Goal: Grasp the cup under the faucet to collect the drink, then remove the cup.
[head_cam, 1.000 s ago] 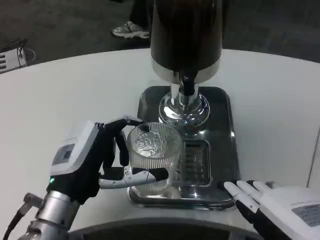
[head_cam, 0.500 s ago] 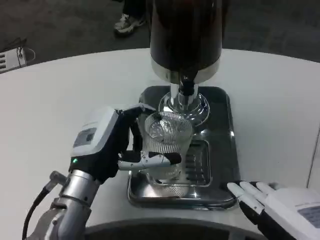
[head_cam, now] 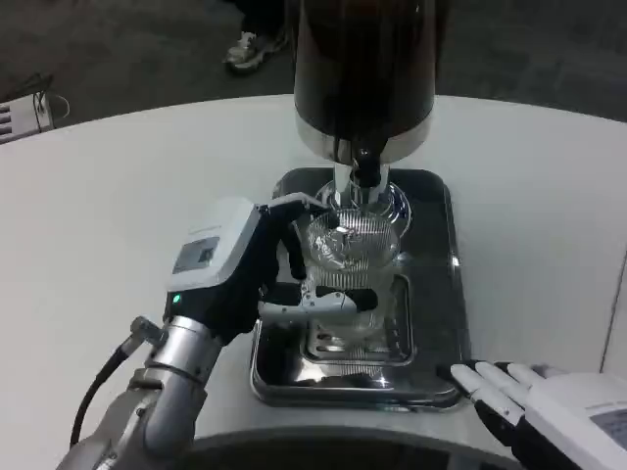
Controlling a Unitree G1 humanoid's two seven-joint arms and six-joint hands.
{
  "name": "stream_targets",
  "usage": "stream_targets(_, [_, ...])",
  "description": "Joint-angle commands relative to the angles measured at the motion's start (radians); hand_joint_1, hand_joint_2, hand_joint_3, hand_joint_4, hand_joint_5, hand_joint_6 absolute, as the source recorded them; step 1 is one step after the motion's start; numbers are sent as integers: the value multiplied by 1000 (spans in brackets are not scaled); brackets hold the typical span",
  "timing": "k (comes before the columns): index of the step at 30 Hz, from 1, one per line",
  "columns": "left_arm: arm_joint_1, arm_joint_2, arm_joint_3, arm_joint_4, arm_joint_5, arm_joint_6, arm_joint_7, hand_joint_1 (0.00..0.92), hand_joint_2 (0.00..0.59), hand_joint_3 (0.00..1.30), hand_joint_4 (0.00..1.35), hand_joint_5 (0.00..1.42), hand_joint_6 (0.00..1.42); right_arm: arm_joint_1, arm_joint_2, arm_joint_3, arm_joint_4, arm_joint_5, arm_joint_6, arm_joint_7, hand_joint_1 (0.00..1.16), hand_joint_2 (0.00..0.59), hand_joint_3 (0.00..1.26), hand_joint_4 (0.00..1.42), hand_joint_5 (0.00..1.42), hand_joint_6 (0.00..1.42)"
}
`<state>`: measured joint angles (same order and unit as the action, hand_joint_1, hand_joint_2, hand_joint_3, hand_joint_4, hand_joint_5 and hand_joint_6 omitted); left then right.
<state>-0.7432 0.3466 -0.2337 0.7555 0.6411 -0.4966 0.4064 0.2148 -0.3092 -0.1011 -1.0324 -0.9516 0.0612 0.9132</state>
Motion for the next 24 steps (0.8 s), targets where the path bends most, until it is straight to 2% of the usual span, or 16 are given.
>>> stream_targets(1, [-5, 6, -17, -9, 0, 33, -21, 450, 0, 748, 843, 1152, 1411, 7, -16, -2, -14, 21, 10, -3, 603, 431, 4, 0, 0, 0])
stream_targets(7, [-5, 5, -24, -54, -4, 91, -58, 280, 25, 570, 657, 1070, 1390, 14, -31, -4, -14, 37, 18, -7, 602, 431, 6, 0, 0, 0])
stream_targets(10, [-2, 1, -18, -63, -20, 86, -63, 211, 38, 540, 609, 1056, 1377, 18, -35, -7, -12, 47, 23, -11, 602, 431, 10, 0, 0, 0])
stream_targets(15, [11, 5, -18, -79, -33, 65, -62, 158, 33, 507, 542, 1012, 1328, 20, -41, -7, -9, 63, 25, -25, 599, 435, 13, 0, 0, 0])
stream_targets(20, [26, 15, -18, -95, -44, 52, -64, 118, 21, 389, 435, 903, 1239, 6, -54, -5, 1, 72, 33, -30, 594, 439, 14, 0, 0, 0])
stream_targets(24, [39, 27, -12, -109, -60, 36, -70, 93, 18, 358, 401, 868, 1218, 0, -63, -1, 9, 76, 43, -29, 591, 440, 15, 0, 0, 0])
